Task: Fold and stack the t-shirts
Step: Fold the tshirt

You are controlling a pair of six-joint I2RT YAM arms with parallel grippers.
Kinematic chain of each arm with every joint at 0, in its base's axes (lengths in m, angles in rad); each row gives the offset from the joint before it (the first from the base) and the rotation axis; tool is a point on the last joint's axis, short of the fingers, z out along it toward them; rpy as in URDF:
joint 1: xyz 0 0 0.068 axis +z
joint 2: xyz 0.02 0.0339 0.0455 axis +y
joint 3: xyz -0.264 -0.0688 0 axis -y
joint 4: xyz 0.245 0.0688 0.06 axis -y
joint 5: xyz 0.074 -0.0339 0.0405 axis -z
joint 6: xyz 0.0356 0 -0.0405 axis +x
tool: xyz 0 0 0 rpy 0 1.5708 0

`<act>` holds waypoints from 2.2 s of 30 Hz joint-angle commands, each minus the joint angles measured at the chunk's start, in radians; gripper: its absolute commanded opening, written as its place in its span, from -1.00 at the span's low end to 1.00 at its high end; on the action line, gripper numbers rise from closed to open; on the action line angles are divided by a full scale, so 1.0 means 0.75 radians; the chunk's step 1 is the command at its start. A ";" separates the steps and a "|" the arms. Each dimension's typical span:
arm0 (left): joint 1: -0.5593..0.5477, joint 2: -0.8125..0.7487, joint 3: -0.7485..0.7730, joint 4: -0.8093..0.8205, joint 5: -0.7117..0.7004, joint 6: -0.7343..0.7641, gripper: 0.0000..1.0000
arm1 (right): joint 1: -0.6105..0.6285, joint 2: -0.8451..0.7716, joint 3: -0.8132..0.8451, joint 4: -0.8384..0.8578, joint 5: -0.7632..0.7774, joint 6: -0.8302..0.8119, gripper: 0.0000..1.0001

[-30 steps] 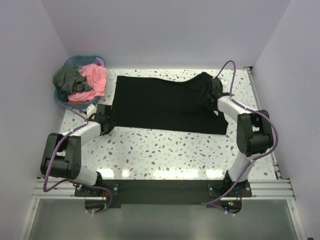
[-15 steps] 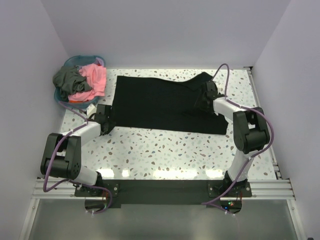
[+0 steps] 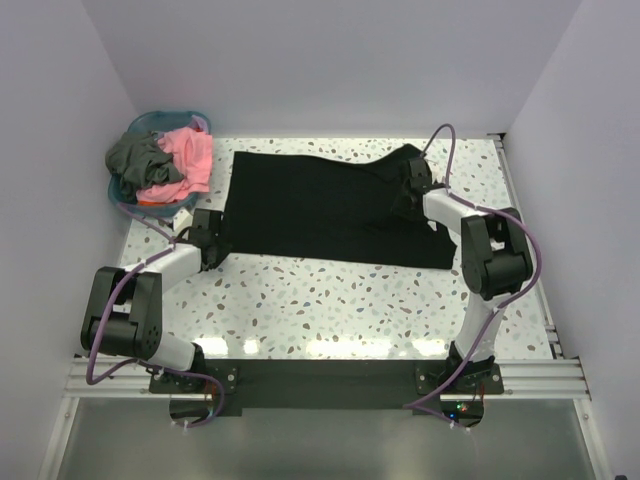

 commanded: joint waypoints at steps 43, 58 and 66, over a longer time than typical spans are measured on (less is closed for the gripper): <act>0.032 -0.080 -0.024 -0.040 0.030 0.063 -0.55 | -0.037 -0.194 -0.076 0.067 -0.092 0.016 -0.88; 0.032 -0.096 -0.041 -0.048 0.026 0.055 -0.56 | 0.010 0.004 0.056 0.020 -0.133 -0.013 -1.00; 0.032 -0.102 -0.041 -0.052 0.026 0.057 -0.56 | 0.010 0.114 0.193 0.010 -0.156 -0.007 -1.00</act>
